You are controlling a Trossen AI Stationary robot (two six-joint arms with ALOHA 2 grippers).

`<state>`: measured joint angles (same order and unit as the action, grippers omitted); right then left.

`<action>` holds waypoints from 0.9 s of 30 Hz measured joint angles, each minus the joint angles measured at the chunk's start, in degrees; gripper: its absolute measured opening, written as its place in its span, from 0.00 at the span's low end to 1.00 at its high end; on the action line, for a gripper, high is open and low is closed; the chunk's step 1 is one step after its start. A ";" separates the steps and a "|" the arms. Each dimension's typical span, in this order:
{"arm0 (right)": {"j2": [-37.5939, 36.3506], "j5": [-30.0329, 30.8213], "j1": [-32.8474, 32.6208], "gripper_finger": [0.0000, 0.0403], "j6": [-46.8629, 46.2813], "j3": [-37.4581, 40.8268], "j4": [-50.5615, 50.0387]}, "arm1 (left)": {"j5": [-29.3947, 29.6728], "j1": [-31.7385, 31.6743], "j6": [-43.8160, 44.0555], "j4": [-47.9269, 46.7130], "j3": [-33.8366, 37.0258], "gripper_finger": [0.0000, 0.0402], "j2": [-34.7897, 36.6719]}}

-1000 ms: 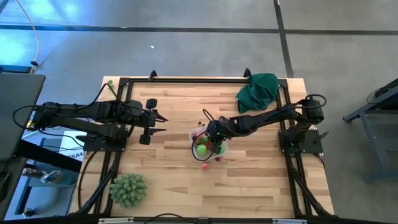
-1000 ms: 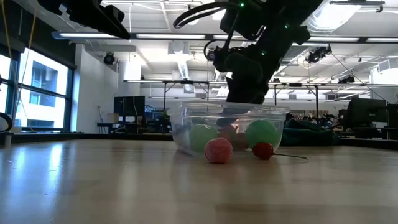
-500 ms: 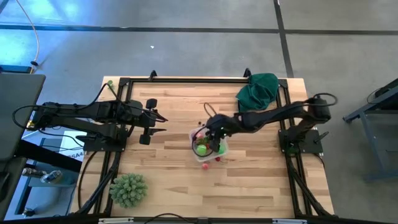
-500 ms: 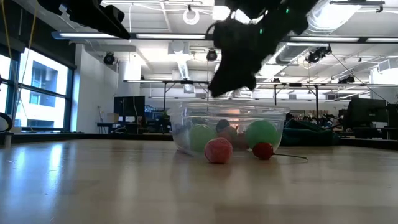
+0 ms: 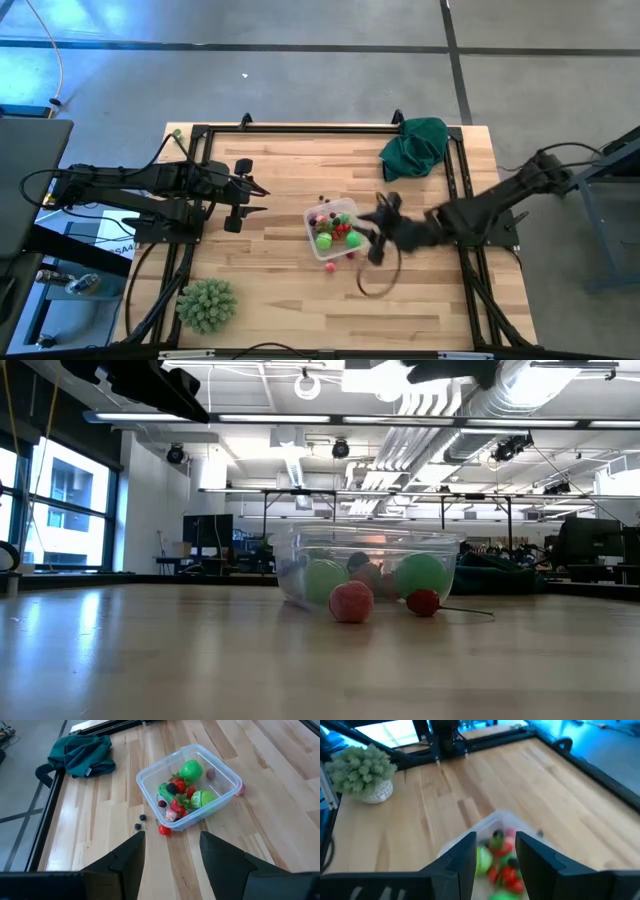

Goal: Pick and placing Produce into tupperware
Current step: Put the red cherry into the transparent container

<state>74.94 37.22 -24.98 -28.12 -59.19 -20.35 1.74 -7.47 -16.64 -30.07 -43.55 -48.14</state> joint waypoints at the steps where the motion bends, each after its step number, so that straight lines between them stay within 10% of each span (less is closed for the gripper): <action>1: 0.33 2.21 -2.37 0.31 -3.02 0.01 -1.44 | 0.00 0.00 0.00 -0.03 0.00 0.45 0.00; 14: 24.08 11.61 -16.50 0.31 -34.85 0.08 -3.42 | 0.01 -0.01 0.00 0.00 0.00 0.45 0.00; 27: 34.94 12.86 -14.47 0.35 -41.04 0.10 2.00 | 0.00 -0.01 0.00 -0.01 0.00 0.45 0.00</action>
<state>109.89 50.08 -39.46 -69.17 -59.09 -18.35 1.74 -7.48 -16.64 -30.09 -43.55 -48.14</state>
